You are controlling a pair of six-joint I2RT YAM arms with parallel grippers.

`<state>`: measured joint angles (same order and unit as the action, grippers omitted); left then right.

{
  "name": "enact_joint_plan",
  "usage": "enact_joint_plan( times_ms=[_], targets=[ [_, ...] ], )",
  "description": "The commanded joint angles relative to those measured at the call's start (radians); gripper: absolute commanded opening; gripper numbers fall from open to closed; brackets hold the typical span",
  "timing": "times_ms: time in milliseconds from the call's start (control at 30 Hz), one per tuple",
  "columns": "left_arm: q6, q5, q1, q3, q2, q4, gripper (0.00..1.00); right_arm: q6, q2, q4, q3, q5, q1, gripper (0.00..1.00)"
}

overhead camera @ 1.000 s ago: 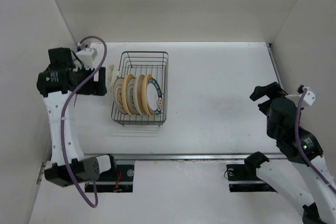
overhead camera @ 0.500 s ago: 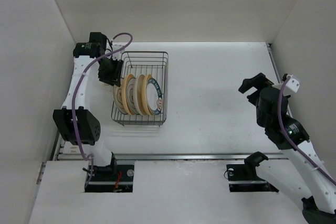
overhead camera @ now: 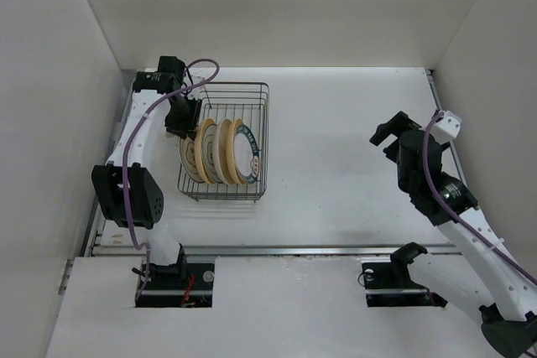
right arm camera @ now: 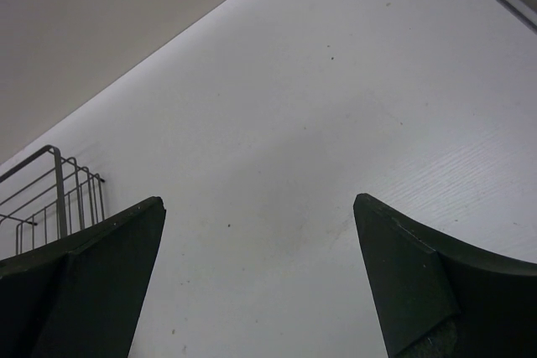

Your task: Unload the plates from the dish rack

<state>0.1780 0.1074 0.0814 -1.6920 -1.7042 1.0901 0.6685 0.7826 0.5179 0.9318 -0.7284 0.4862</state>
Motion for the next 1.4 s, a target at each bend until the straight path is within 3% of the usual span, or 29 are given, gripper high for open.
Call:
enact_joint_plan(
  times_ms=[0, 100, 367, 567, 733, 900, 1033, 1067, 1100, 1200, 1367],
  targets=[
    [-0.012, -0.037, -0.009, 0.009, 0.018, -0.013, 0.28, -0.017, 0.012, -0.070, -0.005, 0.012, 0.009, 1.00],
    [-0.012, 0.015, 0.000, -0.040, 0.057, -0.004, 0.30, -0.017, 0.032, -0.070, -0.005, 0.012, 0.009, 1.00],
    [-0.032, -0.021, 0.011, -0.150, 0.071, 0.050, 0.32, -0.036, 0.061, -0.079, 0.013, 0.021, 0.009, 1.00],
    [-0.032, -0.139, 0.011, -0.086, 0.043, 0.050, 0.33, -0.055, 0.079, -0.079, 0.024, 0.021, 0.009, 1.00],
    [0.001, -0.062, 0.011, -0.038, 0.003, 0.063, 0.37, -0.055, 0.080, -0.079, 0.024, 0.021, 0.009, 1.00],
    [0.000, -0.124, 0.011, -0.006, -0.038, 0.063, 0.40, -0.055, 0.080, -0.079, 0.015, 0.021, 0.009, 1.00],
    [-0.009, -0.068, 0.011, 0.020, -0.048, 0.063, 0.27, -0.055, 0.060, -0.070, 0.004, 0.021, 0.009, 1.00],
    [-0.009, -0.068, 0.011, 0.020, -0.048, 0.063, 0.10, -0.055, 0.060, -0.070, 0.004, 0.021, 0.009, 1.00],
    [-0.009, -0.068, 0.011, 0.020, -0.048, 0.073, 0.01, -0.055, 0.049, -0.070, 0.004, 0.021, 0.009, 1.00],
    [-0.028, -0.092, 0.011, -0.018, -0.048, 0.085, 0.00, -0.055, 0.049, -0.070, -0.005, 0.021, 0.009, 1.00],
    [-0.049, -0.141, 0.011, -0.228, -0.017, 0.119, 0.00, -0.078, 0.038, -0.061, -0.005, 0.021, 0.009, 1.00]
  ],
)
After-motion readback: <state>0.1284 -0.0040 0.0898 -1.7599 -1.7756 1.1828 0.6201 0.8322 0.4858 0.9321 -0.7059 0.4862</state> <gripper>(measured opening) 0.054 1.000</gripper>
